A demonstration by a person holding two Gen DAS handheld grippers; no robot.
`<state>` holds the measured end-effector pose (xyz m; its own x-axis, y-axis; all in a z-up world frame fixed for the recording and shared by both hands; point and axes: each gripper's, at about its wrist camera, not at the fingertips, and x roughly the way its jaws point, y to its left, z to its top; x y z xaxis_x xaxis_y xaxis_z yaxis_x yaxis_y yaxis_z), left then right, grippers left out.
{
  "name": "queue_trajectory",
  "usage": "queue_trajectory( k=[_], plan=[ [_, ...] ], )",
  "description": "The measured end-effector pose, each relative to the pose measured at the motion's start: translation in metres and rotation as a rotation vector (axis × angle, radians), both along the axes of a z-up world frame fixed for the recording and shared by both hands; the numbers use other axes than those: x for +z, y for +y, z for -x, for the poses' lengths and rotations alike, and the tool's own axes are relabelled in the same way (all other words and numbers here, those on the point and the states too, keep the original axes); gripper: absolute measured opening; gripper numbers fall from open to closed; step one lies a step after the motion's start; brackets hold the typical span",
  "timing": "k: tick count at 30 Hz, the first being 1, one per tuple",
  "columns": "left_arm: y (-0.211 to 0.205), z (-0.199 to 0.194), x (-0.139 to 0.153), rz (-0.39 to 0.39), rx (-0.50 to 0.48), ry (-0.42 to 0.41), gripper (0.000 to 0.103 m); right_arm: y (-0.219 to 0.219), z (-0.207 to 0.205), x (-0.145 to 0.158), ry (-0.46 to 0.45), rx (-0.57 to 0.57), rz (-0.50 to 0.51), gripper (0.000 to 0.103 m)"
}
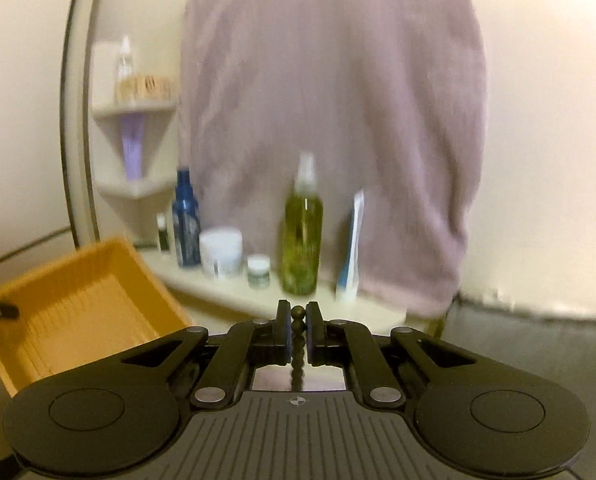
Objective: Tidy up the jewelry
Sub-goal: 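Lift the dark bead strand high with the right gripper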
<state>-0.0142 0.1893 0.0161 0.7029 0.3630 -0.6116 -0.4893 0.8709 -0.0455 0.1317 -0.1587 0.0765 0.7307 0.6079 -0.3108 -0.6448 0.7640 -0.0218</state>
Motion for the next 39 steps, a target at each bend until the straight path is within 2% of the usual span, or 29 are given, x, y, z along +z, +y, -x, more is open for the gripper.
queue_trajectory(
  k=[10,19,28,39],
  plan=[
    [0.000,0.000,0.001,0.001,0.001,0.000,0.009,-0.004,0.013,0.071,-0.151,0.038,-0.056,0.007],
    [0.001,0.000,0.001,0.003,-0.002,-0.002,0.009,0.004,0.017,0.114,-0.242,0.078,-0.106,0.007],
    [-0.001,-0.001,0.003,0.004,-0.005,-0.005,0.009,0.019,0.027,0.139,-0.307,0.124,-0.115,0.007],
    [0.000,-0.001,0.004,0.009,-0.006,-0.009,0.009,0.036,0.030,0.160,-0.342,0.169,-0.137,0.007]
  ],
)
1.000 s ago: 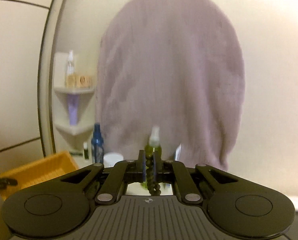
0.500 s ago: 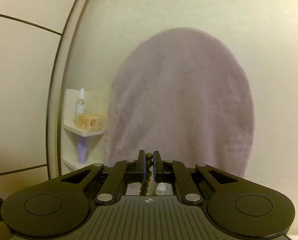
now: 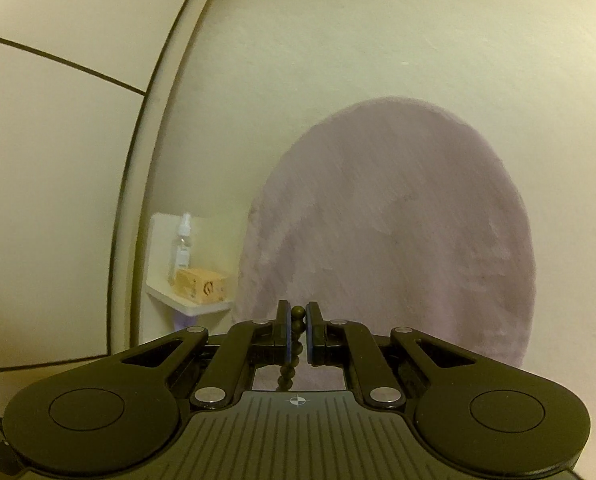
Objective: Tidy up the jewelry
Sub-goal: 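Lift the dark bead strand high with the right gripper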
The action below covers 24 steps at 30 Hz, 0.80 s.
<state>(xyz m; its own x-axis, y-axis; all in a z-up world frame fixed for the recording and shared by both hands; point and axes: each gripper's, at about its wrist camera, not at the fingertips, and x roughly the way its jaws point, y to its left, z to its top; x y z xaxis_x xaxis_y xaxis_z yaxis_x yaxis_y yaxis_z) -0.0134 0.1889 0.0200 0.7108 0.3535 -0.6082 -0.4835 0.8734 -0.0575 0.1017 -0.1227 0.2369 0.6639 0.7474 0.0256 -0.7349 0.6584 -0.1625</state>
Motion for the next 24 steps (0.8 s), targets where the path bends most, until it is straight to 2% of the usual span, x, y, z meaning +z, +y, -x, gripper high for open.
queue_trajectory(
  k=[17,24],
  plan=[
    [0.001,0.001,-0.001,0.008,-0.001,-0.003,0.009,0.054,0.017,0.033,-0.039,0.145,-0.050,0.007],
    [0.003,0.001,-0.001,0.013,0.001,-0.005,0.009,0.085,0.016,0.033,0.006,0.203,-0.066,0.007]
  ],
)
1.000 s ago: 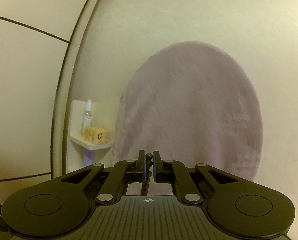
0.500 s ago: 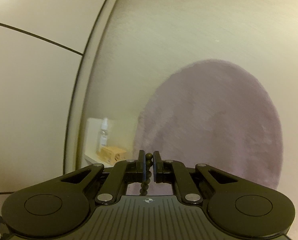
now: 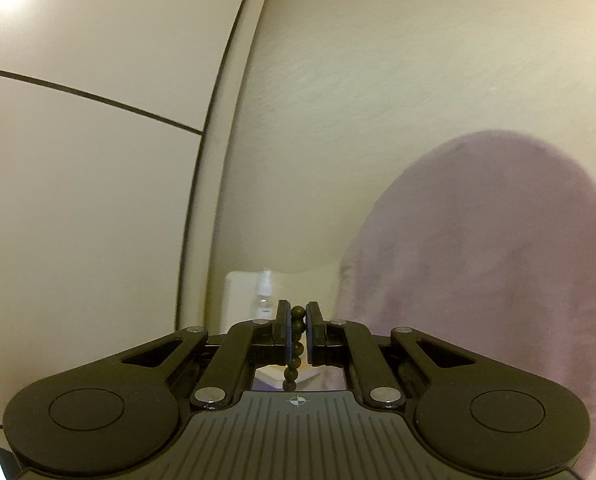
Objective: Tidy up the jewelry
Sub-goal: 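Lift the dark bead strand high with the right gripper, then lower the bead strand into the orange tray and open the right gripper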
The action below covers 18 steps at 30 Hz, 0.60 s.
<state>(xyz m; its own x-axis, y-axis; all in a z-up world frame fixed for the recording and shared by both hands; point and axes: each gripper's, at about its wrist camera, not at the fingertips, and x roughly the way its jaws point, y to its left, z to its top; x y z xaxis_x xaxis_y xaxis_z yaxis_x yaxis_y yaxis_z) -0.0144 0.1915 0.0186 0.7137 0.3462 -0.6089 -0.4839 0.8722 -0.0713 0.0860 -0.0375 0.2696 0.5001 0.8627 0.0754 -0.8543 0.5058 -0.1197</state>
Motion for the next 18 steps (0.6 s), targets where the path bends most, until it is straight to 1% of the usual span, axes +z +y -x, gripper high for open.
queue_trajectory(
  k=[4,8,11,14,18],
  plan=[
    [0.002,0.001,-0.001,0.005,0.003,-0.001,0.009,0.026,-0.002,-0.009,0.035,0.034,0.028,0.007],
    [0.002,0.001,-0.001,0.009,0.002,-0.003,0.009,0.054,-0.006,-0.029,0.068,0.054,0.072,0.007],
    [0.004,0.001,-0.001,0.014,0.003,-0.004,0.009,0.071,-0.009,-0.049,0.098,0.064,0.119,0.007],
    [0.005,0.001,-0.002,0.017,0.004,-0.005,0.009,0.083,-0.016,-0.074,0.152,0.069,0.167,0.007],
    [0.006,0.001,-0.002,0.020,0.006,-0.005,0.009,0.093,-0.027,-0.111,0.255,0.084,0.235,0.007]
  ],
)
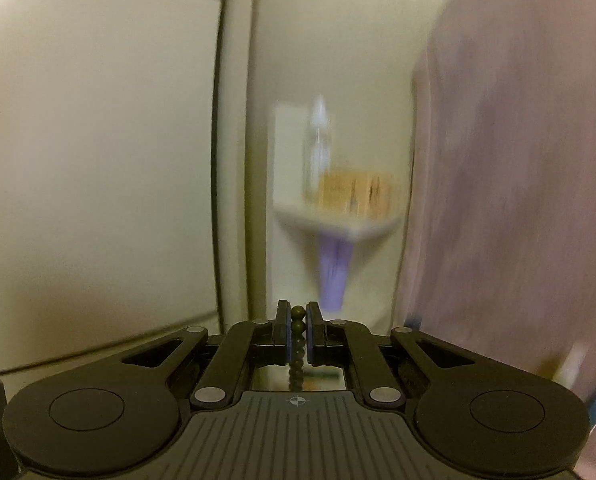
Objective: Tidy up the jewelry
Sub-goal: 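Lower the bead strand into the orange tray and open the right gripper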
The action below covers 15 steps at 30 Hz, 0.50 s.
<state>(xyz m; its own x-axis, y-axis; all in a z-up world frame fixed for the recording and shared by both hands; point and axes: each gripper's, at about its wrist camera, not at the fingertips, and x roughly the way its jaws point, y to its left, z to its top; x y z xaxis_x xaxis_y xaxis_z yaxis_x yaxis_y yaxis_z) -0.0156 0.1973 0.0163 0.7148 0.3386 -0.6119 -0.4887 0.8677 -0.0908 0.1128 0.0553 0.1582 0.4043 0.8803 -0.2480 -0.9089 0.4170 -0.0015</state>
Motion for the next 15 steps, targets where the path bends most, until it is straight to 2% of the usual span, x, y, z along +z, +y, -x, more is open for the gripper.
queue_trajectory(
  k=[7,15],
  plan=[
    [0.001,-0.001,0.000,0.000,0.001,0.001,0.009,0.012,-0.010,-0.062,0.181,0.050,0.113,0.007],
    [0.002,-0.002,-0.001,0.002,0.004,0.001,0.009,0.024,-0.020,-0.101,0.263,0.056,0.182,0.007]
  ],
)
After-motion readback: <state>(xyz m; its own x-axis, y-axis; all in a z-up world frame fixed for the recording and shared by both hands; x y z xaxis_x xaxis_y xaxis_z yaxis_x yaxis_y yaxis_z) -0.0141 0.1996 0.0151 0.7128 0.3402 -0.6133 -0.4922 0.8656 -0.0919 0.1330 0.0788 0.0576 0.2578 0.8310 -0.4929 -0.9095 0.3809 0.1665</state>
